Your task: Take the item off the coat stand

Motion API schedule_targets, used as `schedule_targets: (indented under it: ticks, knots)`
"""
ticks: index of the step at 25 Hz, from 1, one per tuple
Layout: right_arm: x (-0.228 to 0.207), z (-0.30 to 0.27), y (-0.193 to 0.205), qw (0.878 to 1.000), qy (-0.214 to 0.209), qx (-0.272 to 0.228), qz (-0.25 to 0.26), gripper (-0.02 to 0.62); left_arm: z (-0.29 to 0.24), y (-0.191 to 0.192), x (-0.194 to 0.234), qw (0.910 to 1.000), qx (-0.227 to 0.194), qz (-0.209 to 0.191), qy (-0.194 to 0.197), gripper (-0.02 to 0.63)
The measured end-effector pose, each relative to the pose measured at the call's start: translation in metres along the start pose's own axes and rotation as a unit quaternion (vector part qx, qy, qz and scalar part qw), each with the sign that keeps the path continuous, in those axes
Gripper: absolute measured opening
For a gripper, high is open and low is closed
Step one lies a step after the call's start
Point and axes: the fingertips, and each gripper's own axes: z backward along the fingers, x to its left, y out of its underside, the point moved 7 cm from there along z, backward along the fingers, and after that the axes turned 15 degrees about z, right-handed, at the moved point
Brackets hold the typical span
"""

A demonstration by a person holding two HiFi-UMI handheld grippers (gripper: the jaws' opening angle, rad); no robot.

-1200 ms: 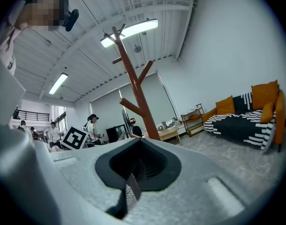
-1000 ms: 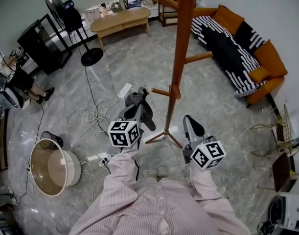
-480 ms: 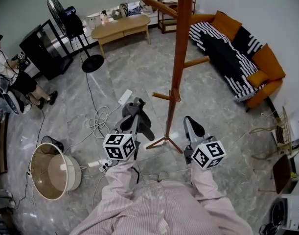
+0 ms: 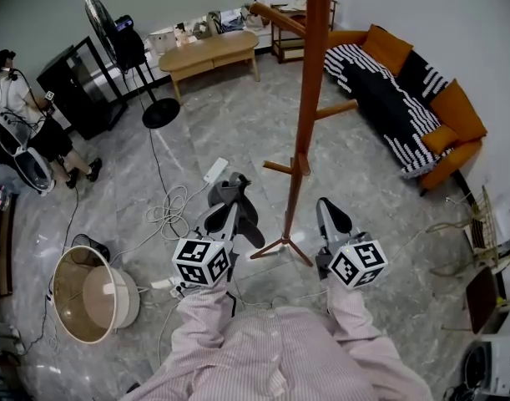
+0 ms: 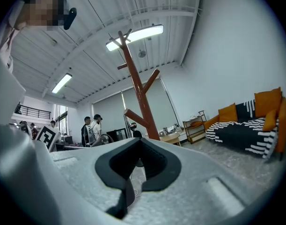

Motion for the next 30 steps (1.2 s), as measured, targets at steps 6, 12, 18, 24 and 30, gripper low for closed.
schedule_targets:
  ticks: [6,12,18,24,30]
  knots:
    - [-0.001,0.002,-0.005,1.000,0.011,-0.008,0.005,0.005,0.008,-0.006,-0.005,0.9998,-0.008,-0.008,0.016,0.014]
    - [-0.005,0.007,-0.011,1.000,0.016,-0.016,0.008,0.005,0.014,-0.012,-0.012,0.9993,-0.013,-0.019,0.031,0.014]
    - [-0.006,0.010,-0.012,1.000,0.017,-0.011,0.012,0.005,0.018,-0.013,-0.016,0.9990,-0.013,-0.027,0.032,0.014]
    - [-0.008,0.008,-0.015,1.000,0.021,-0.011,0.010,0.005,0.017,-0.018,-0.019,0.9989,-0.012,-0.033,0.032,0.014]
    - [-0.009,0.009,-0.013,1.000,0.021,-0.014,0.015,0.005,0.017,-0.015,-0.019,0.9986,-0.014,-0.037,0.034,0.014]
